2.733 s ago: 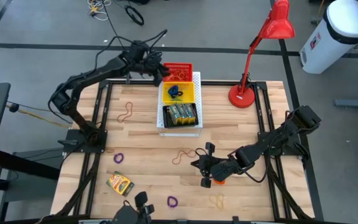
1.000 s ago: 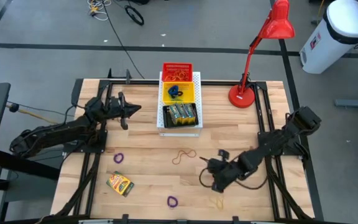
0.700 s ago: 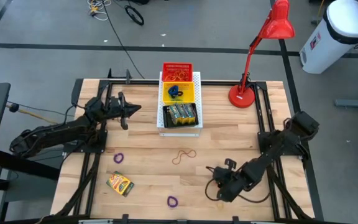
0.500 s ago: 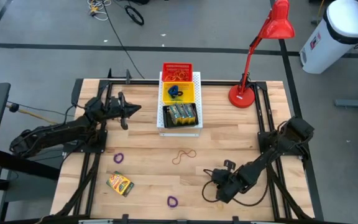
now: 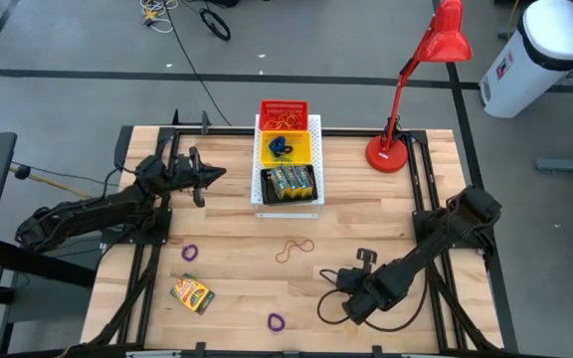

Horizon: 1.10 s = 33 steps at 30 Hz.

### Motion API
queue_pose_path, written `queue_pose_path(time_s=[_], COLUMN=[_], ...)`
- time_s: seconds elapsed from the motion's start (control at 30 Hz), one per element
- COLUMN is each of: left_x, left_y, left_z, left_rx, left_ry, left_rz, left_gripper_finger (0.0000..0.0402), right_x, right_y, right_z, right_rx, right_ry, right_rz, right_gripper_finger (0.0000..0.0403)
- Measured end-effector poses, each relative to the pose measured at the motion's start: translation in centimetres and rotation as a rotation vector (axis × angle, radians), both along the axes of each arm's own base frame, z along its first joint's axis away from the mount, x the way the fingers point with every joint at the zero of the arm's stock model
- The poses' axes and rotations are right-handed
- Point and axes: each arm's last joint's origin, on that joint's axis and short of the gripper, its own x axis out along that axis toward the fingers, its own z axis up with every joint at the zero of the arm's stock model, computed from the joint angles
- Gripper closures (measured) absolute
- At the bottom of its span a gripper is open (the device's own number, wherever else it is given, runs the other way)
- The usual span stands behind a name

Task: Pick & Place Office Desk Supplies
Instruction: Put the orange spring keychain into the yellow bin on the shelf

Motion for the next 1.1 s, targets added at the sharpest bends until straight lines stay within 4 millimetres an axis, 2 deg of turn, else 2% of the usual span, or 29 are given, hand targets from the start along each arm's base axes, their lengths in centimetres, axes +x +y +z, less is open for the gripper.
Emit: queue_pose_path(time_s=[0.17, 0.33, 0.43, 0.67, 0.8, 0.9, 1.0, 1.1], left_x=[0.0, 0.0, 0.0, 0.0, 0.0, 0.0, 0.0, 0.0], left_y=[0.0, 0.0, 0.0, 0.0, 0.0, 0.0, 0.0, 0.0], left_z=[0.0, 0.0, 0.0, 0.0, 0.0, 0.0, 0.0, 0.0], left_rx=[0.0, 0.001, 0.001, 0.0, 0.0, 0.0, 0.0, 0.0], left_ry=[0.0, -0.002, -0.001, -0.001, -0.001, 0.0, 0.0, 0.0], left_rz=[0.0, 0.0, 0.0, 0.0, 0.0, 0.0, 0.0, 0.0], left_gripper_finger=[0.0388, 0.0388, 0.0388, 0.0388, 0.0388, 0.0388, 0.0388, 0.0388], right_x=[1.6, 2.4, 3.0, 5.5, 6.4, 6.4, 7.4, 9.2], right_y=[-0.7, -3.3, -5.9, -14.8, -20.4, -24.4, -28.2, -31.5], right_z=[5.7, 12.8, 16.6, 23.7, 25.9, 26.6, 26.3, 24.6], right_rx=[-0.02, 0.011, -0.013, -0.129, -0.218, -0.235, -0.196, -0.128], right_ry=[-0.032, -0.128, -0.191, -0.339, -0.422, -0.457, -0.519, -0.543], right_rz=[0.075, 0.069, 0.04, -0.013, -0.029, -0.031, -0.021, 0.01], right_gripper_finger=[0.0386, 0.0392, 0.039, 0.0391, 0.0391, 0.0391, 0.0391, 0.0391])
